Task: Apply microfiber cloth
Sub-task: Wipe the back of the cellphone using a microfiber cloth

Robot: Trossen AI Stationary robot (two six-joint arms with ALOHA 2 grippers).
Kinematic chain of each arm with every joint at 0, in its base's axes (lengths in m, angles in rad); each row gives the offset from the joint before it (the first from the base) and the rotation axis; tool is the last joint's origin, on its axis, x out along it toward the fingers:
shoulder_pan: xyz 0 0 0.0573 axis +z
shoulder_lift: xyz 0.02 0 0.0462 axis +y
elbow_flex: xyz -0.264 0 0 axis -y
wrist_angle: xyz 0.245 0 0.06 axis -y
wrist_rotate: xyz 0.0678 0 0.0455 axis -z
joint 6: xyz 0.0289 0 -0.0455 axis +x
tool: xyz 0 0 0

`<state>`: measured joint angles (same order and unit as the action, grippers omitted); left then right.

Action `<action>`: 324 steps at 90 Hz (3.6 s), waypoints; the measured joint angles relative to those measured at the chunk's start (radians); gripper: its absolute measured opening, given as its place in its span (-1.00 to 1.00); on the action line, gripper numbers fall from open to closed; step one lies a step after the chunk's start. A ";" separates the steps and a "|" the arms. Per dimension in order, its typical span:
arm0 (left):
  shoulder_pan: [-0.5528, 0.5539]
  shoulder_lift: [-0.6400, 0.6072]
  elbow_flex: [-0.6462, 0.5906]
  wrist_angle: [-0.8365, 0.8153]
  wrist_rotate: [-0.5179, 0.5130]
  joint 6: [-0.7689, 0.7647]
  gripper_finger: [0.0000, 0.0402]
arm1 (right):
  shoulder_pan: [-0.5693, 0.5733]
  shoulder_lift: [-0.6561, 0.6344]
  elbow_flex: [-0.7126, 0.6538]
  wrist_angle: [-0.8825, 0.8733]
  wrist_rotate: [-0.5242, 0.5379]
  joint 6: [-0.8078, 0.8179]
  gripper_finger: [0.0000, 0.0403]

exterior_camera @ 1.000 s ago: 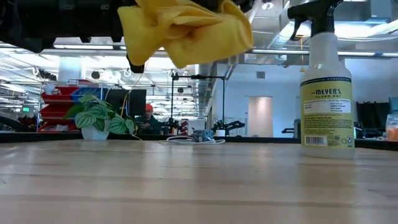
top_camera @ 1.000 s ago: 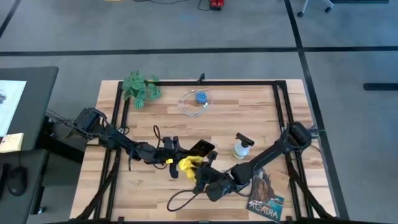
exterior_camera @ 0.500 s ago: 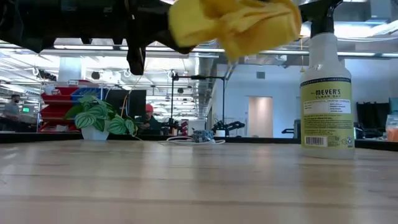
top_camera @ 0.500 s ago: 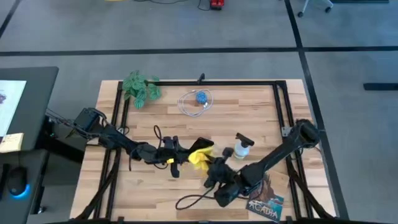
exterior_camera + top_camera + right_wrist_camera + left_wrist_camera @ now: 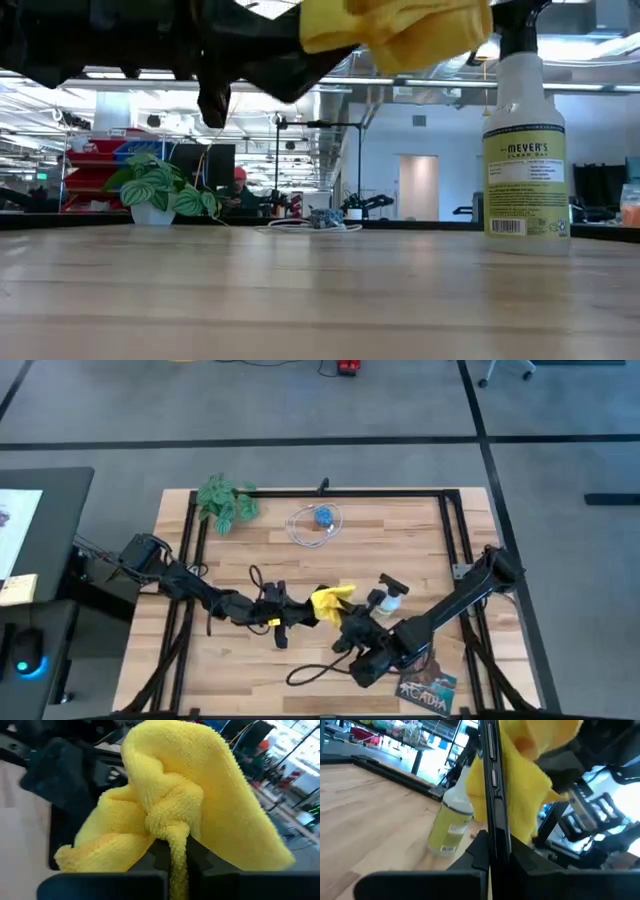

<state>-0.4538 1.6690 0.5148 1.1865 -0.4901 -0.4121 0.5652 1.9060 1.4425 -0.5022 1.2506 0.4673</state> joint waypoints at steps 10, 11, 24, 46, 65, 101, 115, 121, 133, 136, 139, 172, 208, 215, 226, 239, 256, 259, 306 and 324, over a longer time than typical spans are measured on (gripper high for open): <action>0.001 0.001 0.000 -0.010 0.007 0.003 -0.98 | 0.002 0.024 0.002 0.024 -0.022 -0.014 -1.00; 0.001 0.001 0.000 -0.011 0.007 0.003 -0.98 | 0.003 0.024 0.002 0.023 -0.024 -0.019 -1.00; 0.001 0.001 0.004 -0.007 0.013 -0.014 -0.98 | 0.012 0.007 0.029 -0.063 0.006 -0.034 -1.00; -0.004 0.000 0.003 0.010 -0.001 0.032 -0.98 | 0.011 -0.023 0.037 -0.114 -0.068 0.063 -1.00; -0.008 -0.054 0.008 -0.066 -0.021 0.092 -0.98 | 0.027 0.058 0.033 -0.106 -0.368 0.160 -1.00; -0.032 -0.232 -0.072 -0.141 -0.086 0.170 -0.98 | 0.018 0.190 0.036 0.046 -0.605 0.232 -0.85; -0.066 -0.229 -0.082 -0.144 -0.091 0.178 -0.98 | 0.004 0.104 0.035 0.043 -0.602 0.191 -0.41; -0.083 -0.228 -0.082 -0.140 -0.091 0.204 -0.98 | 0.000 0.043 0.037 0.069 -0.592 0.148 -0.17; -0.126 -0.228 -0.082 -0.062 -0.098 0.301 -0.98 | 0.005 -0.018 0.020 0.111 -0.446 0.130 0.22; -0.138 -0.228 -0.082 -0.039 -0.097 0.326 -0.98 | 0.013 -0.024 -0.005 0.144 -0.375 0.136 0.28; -0.150 -0.228 -0.082 -0.019 -0.096 0.348 -0.98 | 0.020 -0.028 -0.031 0.192 -0.312 0.139 0.31; -0.216 -0.228 -0.082 0.045 -0.095 0.430 -0.98 | 0.026 0.010 -0.237 1.306 -0.305 -0.419 0.14; -0.218 -0.228 -0.082 0.031 -0.091 0.411 -0.97 | -0.039 0.012 -0.237 1.409 -0.516 -0.521 -0.60; -0.218 -0.228 -0.081 0.014 -0.087 0.405 -0.94 | -0.039 0.012 -0.237 1.400 -0.524 -0.519 -0.88; -0.218 -0.228 -0.080 -0.055 -0.089 0.408 -0.87 | -0.038 -0.005 -0.237 1.301 -0.524 -0.470 -0.93; -0.215 -0.227 -0.080 -0.119 -0.105 0.407 -0.76 | -0.043 -0.075 -0.236 1.072 -0.532 -0.334 -0.93; -0.216 -0.228 -0.080 -0.137 -0.091 0.399 -0.54 | -0.074 -0.141 -0.236 0.796 -0.648 -0.142 -0.93; -0.210 -0.228 -0.081 -0.144 -0.086 0.391 -0.50 | -0.084 -0.144 -0.236 0.769 -0.672 -0.124 -0.93; -0.093 -0.228 0.067 -0.498 0.095 0.293 -0.25 | -0.146 -0.137 -0.236 0.686 -0.836 -0.081 -0.93; -0.066 -0.228 0.068 -0.503 0.135 0.272 -0.48 | -0.146 -0.132 -0.236 0.680 -0.835 -0.081 -0.94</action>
<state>-0.5202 1.4414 0.5823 0.6834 -0.3547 -0.1403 0.4191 1.7744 1.2068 0.1777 0.4160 0.3866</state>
